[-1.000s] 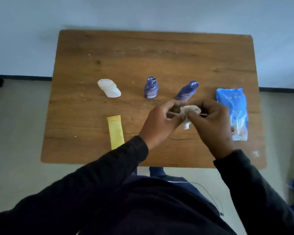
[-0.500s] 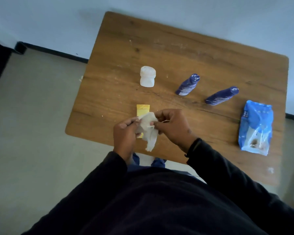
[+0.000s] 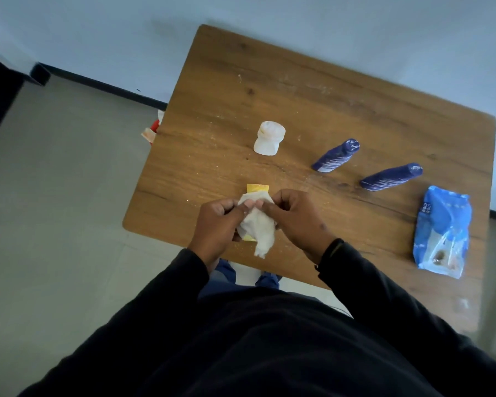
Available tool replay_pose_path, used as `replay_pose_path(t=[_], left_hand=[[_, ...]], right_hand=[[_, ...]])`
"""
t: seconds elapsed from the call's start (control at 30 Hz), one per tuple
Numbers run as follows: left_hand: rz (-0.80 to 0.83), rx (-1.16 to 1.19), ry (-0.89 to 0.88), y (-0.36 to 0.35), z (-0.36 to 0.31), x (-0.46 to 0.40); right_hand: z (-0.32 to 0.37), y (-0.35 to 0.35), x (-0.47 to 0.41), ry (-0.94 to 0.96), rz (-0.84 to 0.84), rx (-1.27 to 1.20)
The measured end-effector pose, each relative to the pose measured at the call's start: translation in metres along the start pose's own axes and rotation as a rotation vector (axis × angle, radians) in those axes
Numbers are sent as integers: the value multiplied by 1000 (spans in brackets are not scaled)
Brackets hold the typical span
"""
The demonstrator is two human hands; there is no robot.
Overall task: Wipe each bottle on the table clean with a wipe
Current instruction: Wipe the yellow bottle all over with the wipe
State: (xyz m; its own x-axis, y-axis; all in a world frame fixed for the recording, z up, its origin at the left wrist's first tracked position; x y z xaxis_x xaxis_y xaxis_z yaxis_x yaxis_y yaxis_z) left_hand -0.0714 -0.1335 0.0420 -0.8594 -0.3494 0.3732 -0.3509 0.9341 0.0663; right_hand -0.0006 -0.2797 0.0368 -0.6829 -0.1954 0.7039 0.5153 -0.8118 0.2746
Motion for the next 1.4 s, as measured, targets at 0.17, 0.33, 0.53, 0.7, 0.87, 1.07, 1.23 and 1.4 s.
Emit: replay_pose_path(t=[0.17,0.33,0.53,0.7,0.87,1.07,1.23,1.4], left_hand=[[-10,41,-17,0,-3,-2],[-172,63,-40,3,-6,-1],[-205,-10,-81,3,-2,5],[-246,14,-2,3,0,7],[-355,166,123,-5,-7,7],[-385,-104,-46,-1,1,5],[-393,-132,-24,-4,1,6],[-372,19,76,-5,3,7]], right_hand=[[0,-4,7,-71,197,-71],[-4,-1,9,-49,137,16],[0,1,17,-81,97,-89],[2,4,20,-101,135,-116],[-2,-1,23,-254,304,-56],[-2,-7,21,-178,271,-225],[7,-3,24,353,-17,213],[11,-8,21,488,27,402]])
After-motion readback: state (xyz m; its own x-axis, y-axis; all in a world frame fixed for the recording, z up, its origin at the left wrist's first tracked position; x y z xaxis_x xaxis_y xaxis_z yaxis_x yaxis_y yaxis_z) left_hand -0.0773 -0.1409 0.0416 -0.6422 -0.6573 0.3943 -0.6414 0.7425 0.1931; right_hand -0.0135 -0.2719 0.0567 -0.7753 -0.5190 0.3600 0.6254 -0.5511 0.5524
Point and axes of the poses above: each hand's wrist, its own x-axis away from the middle knuckle, its own y-axis out of the back of the hand, z = x × y, the point moved 2 cm from there along -x, towards the middle knuckle, and after that the axes turned 15 degrees about -y, right-handed, at the moved point
